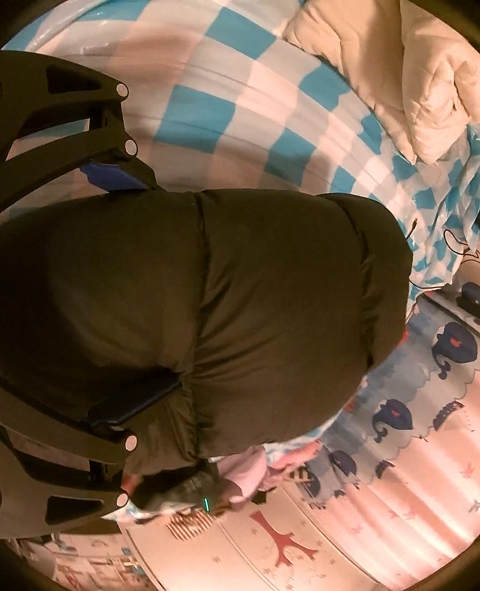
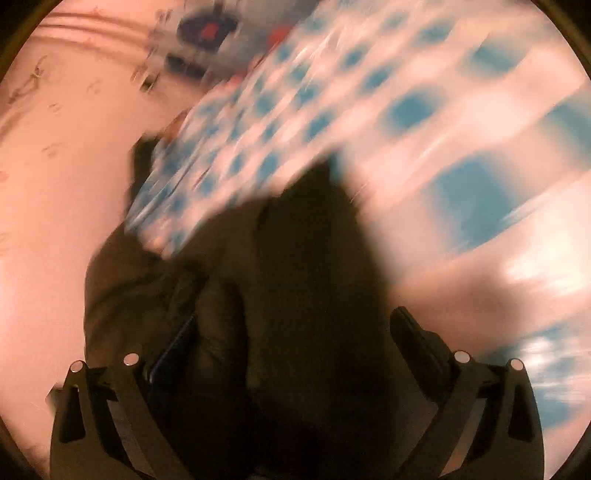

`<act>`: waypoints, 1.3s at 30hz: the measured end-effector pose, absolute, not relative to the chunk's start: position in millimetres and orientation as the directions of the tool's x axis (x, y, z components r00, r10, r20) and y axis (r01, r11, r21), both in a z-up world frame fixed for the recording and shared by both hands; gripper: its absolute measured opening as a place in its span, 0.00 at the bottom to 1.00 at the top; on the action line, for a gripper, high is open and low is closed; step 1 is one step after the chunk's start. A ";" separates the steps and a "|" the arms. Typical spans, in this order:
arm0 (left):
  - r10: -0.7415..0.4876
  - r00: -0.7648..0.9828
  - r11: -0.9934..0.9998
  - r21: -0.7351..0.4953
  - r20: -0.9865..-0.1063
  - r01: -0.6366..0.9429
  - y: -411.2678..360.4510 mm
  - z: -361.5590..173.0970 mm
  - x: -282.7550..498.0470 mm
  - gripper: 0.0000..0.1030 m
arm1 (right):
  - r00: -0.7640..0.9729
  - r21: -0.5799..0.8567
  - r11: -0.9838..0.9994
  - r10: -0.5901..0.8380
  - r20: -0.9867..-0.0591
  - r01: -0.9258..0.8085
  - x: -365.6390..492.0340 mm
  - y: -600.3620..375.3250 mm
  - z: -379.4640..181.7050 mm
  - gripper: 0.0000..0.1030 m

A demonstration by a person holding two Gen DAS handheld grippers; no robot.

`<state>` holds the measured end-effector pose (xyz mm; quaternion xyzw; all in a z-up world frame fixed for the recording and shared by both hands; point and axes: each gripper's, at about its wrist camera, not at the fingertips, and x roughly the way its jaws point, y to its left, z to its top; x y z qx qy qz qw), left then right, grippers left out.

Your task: Fold large clothes

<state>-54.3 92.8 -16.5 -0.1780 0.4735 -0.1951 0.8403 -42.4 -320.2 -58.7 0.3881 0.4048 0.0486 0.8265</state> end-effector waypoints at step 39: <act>-0.498 0.506 0.844 -0.528 -0.704 0.095 136.0 15.1 -96.1 0.86 | 0.552 0.721 0.648 0.518 -0.654 0.247 -113.4 -320.8 -44.3 0.94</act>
